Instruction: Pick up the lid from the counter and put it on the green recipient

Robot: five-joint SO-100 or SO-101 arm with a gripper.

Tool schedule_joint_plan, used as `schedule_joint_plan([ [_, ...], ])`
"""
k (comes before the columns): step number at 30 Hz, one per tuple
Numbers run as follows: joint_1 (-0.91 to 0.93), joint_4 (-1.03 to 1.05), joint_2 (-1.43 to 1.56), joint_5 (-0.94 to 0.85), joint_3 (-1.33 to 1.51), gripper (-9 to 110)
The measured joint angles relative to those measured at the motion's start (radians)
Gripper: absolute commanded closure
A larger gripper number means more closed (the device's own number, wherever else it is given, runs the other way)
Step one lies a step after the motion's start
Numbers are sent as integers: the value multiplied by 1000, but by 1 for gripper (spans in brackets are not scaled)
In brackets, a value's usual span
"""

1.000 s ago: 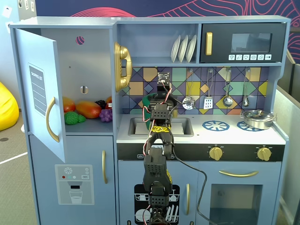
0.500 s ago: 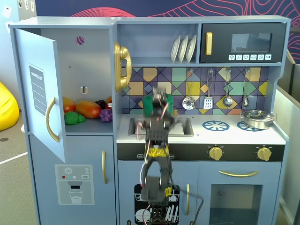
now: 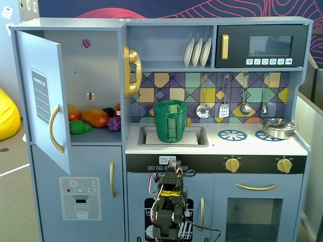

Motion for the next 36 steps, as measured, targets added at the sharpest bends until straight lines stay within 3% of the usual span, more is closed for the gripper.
schedule_joint_plan([
  [10,-38,316,104,89,14,98],
  [36,-32,321,123,86,15,95],
])
